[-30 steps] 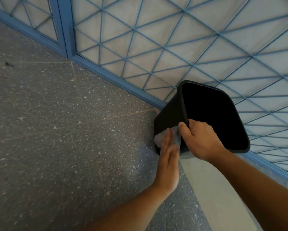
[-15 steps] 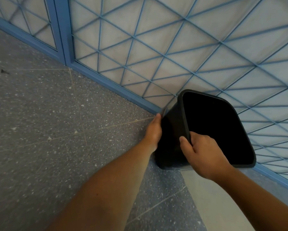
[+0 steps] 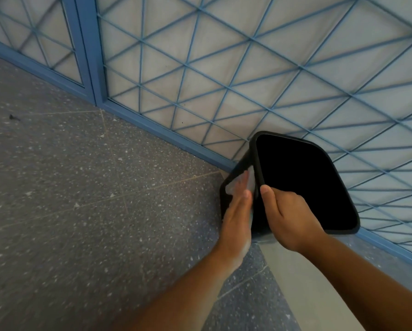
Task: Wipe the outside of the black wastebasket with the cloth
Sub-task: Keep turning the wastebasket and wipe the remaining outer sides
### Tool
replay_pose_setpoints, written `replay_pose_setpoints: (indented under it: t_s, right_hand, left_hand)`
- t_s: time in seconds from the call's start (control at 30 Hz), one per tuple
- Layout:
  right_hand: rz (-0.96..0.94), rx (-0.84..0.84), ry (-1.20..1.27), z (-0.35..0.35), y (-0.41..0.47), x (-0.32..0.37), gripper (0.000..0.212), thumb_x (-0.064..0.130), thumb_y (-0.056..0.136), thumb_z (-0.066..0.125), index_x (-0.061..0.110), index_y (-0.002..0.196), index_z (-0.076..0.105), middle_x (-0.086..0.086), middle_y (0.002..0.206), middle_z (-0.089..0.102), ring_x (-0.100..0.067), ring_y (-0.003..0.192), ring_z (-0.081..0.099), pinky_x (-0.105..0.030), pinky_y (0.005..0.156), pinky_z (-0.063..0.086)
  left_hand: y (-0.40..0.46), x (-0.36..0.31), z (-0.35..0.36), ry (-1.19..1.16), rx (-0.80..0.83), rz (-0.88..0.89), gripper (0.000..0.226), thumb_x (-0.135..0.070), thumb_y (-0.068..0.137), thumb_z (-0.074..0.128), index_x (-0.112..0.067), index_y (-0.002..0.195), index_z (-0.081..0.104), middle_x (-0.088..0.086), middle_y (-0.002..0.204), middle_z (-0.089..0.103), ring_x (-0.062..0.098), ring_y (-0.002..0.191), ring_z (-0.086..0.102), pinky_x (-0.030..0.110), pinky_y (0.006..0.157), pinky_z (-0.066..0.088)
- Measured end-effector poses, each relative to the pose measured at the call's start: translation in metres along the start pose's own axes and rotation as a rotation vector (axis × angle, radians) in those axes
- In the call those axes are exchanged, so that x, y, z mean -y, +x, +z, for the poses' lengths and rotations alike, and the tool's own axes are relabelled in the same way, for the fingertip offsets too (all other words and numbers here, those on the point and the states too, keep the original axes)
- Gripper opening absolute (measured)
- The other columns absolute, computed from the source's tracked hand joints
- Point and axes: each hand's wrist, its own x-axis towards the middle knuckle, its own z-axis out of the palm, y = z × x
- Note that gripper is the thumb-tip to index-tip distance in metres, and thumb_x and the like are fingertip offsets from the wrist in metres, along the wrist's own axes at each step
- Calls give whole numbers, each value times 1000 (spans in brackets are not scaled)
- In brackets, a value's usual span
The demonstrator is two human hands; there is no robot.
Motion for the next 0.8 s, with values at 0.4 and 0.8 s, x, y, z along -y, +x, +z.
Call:
replay_pose_setpoints:
  t_s: [0.4, 0.8]
  right_hand:
    - [187, 3, -76, 2, 10, 5, 58, 55, 96, 20, 17, 72, 56, -5, 74, 61, -32, 80, 61, -39, 71, 46]
    - [-295, 300, -635, -85, -29, -72, 62, 73, 80, 24, 33, 106, 64, 11, 97, 66, -13, 95, 52, -33, 91, 34]
  left_hand:
    - [-31, -9, -30, -90, -274, -278, 47, -33, 113, 29, -10, 130, 66, 8, 141, 66, 16, 128, 63, 38, 122, 40]
    - [5, -80, -73, -235, -300, -263, 50, -54, 103, 47, -16, 103, 78, 8, 100, 80, 24, 90, 77, 44, 83, 59]
